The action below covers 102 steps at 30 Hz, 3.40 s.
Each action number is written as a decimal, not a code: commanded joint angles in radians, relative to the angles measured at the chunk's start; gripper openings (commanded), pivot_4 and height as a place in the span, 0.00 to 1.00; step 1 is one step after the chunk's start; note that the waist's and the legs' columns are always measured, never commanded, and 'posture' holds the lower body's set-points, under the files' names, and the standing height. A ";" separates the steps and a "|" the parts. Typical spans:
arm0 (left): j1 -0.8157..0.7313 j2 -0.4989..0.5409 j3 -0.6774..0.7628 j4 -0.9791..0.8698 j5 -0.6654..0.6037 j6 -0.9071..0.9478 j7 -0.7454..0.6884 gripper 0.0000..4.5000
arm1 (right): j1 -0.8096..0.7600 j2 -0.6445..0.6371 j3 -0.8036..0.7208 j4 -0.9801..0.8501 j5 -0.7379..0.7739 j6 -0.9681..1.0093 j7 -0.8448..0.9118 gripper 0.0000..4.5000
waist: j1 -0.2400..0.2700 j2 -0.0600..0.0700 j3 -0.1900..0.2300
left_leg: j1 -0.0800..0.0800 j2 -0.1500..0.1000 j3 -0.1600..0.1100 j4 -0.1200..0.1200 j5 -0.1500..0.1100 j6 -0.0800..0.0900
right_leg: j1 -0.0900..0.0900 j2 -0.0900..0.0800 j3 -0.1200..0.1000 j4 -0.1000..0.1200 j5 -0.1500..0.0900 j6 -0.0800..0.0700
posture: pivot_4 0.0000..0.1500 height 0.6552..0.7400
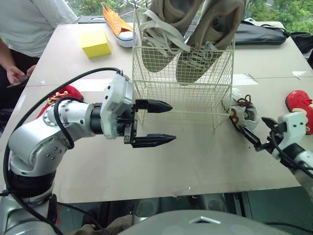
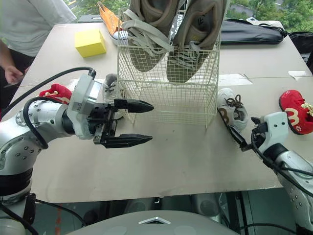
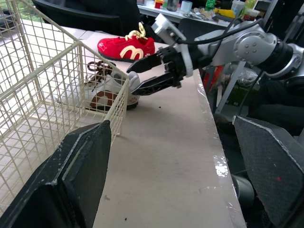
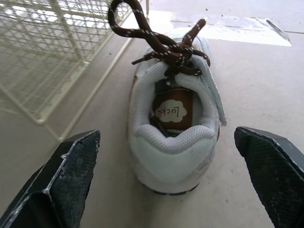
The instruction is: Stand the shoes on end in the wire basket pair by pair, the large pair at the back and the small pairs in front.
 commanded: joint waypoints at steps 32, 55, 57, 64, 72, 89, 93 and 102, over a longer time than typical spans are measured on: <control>-0.672 -0.096 -0.177 0.481 -0.161 0.382 -0.141 1.00 | -0.063 -0.814 -0.721 0.107 0.161 -0.291 1.211 0.03 | -0.004 0.001 0.005 | -0.001 -0.001 -0.003 0.000 0.000 0.000 | 0.000 0.001 -0.001 -0.001 0.001 0.002 | 1.00 1.00; -0.794 -0.133 -0.433 0.516 0.055 0.504 -0.447 0.34 | -1.199 -0.501 0.386 0.280 0.027 -0.510 1.193 0.02 | 0.002 0.003 0.013 | -0.025 -0.001 -0.005 0.005 0.003 -0.004 | -0.024 -0.002 -0.005 0.004 0.002 0.002 | 1.00 1.00; -0.785 -0.139 -0.392 0.530 0.046 0.509 -0.436 0.18 | -1.209 -0.520 0.401 0.267 0.052 -0.387 1.185 0.02 | 0.004 0.003 0.013 | -0.030 -0.001 -0.007 0.008 0.003 -0.005 | -0.026 -0.003 -0.007 0.005 0.002 0.002 | 1.00 1.00; -0.701 -0.133 -0.178 0.558 -0.043 0.583 -0.345 0.11 | -1.005 -0.536 0.226 0.218 0.114 -0.258 1.062 0.65 | 0.002 0.003 0.013 | -0.031 -0.002 -0.008 0.012 0.001 -0.001 | -0.026 -0.004 -0.008 0.006 0.002 0.002 | 1.00 1.00; -0.572 -0.332 0.109 0.507 -0.133 0.449 -0.057 0.11 | -0.615 -0.429 -0.153 0.152 0.615 0.148 0.590 0.66 | 0.012 0.001 0.011 | -0.028 -0.002 -0.010 0.020 0.000 0.000 | -0.022 -0.005 -0.009 0.017 0.002 0.002 | 1.00 1.00; -0.466 -0.414 0.023 0.369 -0.050 0.227 0.002 0.11 | -0.670 -0.254 0.081 0.027 1.090 0.113 -0.050 0.48 | 0.001 0.001 0.011 | -0.026 -0.001 -0.009 0.021 0.000 0.000 | -0.020 -0.002 -0.007 0.017 0.002 0.002 | 1.00 1.00; -0.450 -0.391 0.005 0.347 -0.031 0.209 -0.009 0.11 | -0.670 -0.227 0.098 0.011 1.098 0.095 -0.074 0.17 | 0.000 0.001 0.011 | -0.026 -0.001 -0.009 0.021 0.000 0.000 | -0.020 -0.002 -0.008 0.016 0.002 0.002 | 1.00 1.00; -0.430 -0.334 0.068 0.306 -0.053 0.257 0.129 0.51 | -0.652 -0.217 0.078 -0.032 0.939 0.040 -0.039 0.00 | -0.001 0.001 0.011 | -0.027 -0.001 -0.009 0.020 0.000 0.001 | -0.022 -0.002 -0.007 0.016 0.002 0.002 | 1.00 1.00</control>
